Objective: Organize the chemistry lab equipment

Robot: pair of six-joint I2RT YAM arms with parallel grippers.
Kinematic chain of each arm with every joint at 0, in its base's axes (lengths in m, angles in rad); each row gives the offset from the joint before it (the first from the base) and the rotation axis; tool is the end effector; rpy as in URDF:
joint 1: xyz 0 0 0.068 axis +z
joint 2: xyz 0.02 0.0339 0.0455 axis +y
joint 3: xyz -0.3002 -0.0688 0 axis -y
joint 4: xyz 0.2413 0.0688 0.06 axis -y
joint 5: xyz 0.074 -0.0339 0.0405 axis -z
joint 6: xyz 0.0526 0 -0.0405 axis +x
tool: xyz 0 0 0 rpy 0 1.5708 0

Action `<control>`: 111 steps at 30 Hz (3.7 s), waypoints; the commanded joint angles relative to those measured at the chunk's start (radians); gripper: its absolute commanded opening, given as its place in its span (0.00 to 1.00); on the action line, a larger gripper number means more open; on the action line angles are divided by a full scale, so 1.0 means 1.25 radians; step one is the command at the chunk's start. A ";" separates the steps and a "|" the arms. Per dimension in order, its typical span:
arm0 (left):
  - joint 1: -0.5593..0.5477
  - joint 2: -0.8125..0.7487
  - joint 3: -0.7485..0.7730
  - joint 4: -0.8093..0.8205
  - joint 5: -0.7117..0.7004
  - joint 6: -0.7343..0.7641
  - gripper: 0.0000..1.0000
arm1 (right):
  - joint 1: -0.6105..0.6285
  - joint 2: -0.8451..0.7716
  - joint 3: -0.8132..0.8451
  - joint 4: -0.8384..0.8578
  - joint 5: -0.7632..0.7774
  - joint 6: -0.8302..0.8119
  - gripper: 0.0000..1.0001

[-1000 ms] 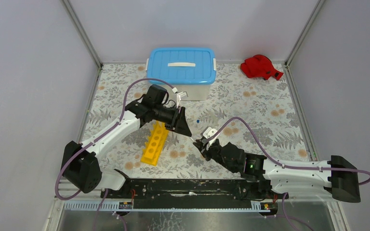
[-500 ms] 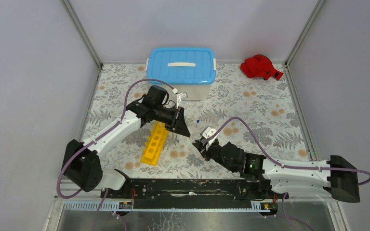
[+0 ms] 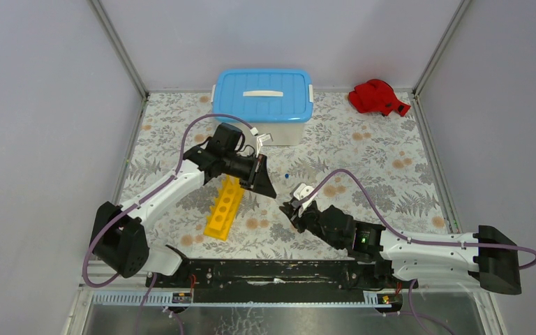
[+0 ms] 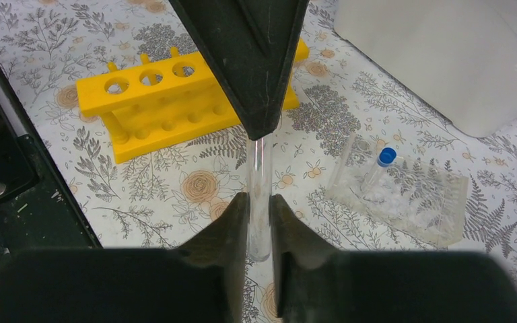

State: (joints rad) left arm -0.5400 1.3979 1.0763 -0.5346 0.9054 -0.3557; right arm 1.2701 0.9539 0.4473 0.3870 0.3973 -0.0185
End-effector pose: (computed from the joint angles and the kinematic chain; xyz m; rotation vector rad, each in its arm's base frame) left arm 0.2240 -0.1825 0.3095 0.6771 2.4297 -1.4892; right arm 0.0811 0.1927 0.2791 -0.7741 1.5330 0.6026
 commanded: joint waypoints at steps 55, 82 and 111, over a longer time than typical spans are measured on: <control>-0.156 0.349 0.487 -0.167 -0.814 0.103 0.06 | -0.027 -0.100 -0.048 -0.089 0.345 0.114 0.67; -0.156 0.411 0.444 -0.124 -0.823 0.110 0.05 | -0.043 -0.085 -0.060 -0.073 0.322 0.127 0.67; -0.163 0.430 0.425 -0.085 -0.833 0.115 0.05 | -0.070 -0.078 -0.069 -0.060 0.288 0.133 0.68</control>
State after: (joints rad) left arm -0.7391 1.9373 1.6218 -0.6994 -0.1154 -0.2264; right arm 1.1919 0.8555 0.3603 0.2676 0.7650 0.1356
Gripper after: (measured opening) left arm 0.228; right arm 0.677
